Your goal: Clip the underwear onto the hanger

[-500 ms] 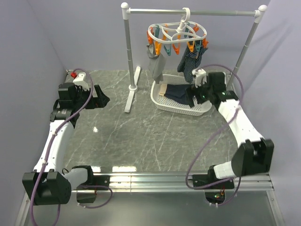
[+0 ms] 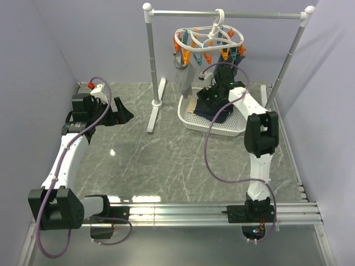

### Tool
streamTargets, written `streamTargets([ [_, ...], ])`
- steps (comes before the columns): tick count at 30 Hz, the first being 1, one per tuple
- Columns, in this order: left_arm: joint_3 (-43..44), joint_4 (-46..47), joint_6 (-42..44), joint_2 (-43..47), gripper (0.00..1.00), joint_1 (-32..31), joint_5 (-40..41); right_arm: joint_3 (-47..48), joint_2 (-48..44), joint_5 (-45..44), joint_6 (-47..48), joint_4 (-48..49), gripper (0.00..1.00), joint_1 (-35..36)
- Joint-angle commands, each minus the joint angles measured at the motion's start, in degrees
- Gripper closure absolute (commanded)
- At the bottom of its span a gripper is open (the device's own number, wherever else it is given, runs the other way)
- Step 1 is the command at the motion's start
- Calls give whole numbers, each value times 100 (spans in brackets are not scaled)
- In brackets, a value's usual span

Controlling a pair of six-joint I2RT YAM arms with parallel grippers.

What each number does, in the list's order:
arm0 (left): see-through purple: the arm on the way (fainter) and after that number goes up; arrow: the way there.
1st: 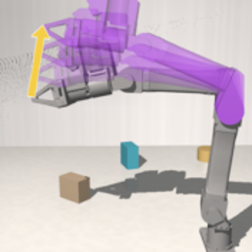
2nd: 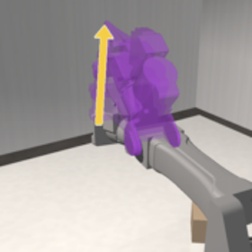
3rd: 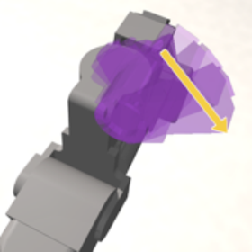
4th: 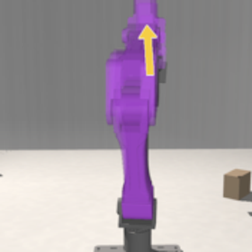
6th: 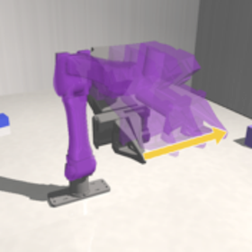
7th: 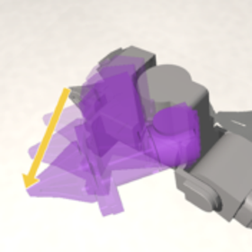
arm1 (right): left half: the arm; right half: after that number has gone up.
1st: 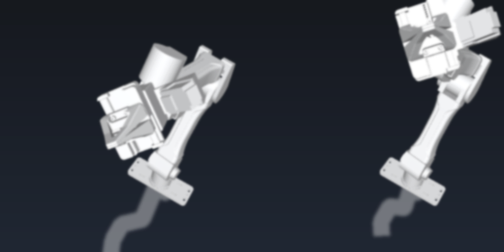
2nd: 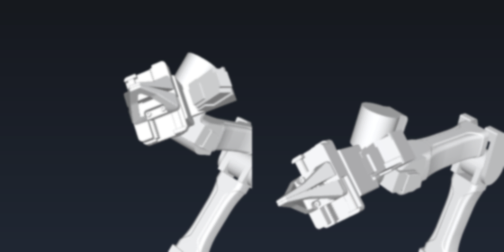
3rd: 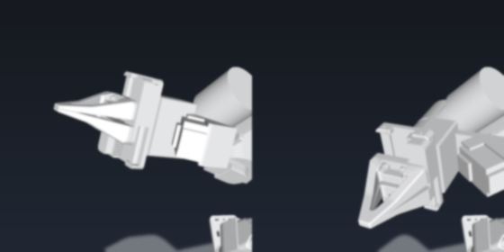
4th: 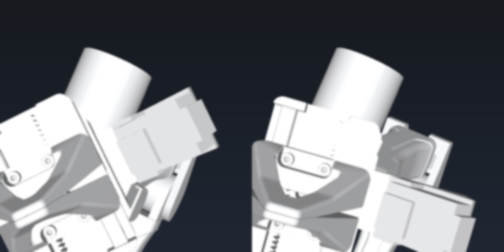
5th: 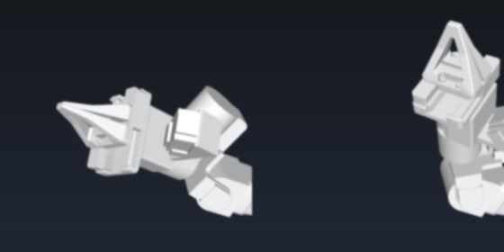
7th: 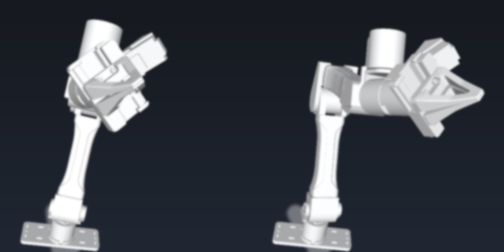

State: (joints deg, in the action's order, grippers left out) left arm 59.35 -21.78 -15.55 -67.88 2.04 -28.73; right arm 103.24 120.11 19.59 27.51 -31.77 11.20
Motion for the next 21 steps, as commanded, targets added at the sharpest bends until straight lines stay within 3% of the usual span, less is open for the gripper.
streamTargets([
  [1,305,16,87,-182,1,-20,-212,793,494,27,334,-145,7,207],
  [6,410,-98,96,-428,1,-20,-361,1636,1285,88,413,-348,7,321],
  [16,375,-151,175,-534,1,-20,-282,1901,1673,326,729,-628,6,471],
  [21,437,-169,166,-586,1,-20,-247,2744,2182,159,993,-1411,10,576],
])
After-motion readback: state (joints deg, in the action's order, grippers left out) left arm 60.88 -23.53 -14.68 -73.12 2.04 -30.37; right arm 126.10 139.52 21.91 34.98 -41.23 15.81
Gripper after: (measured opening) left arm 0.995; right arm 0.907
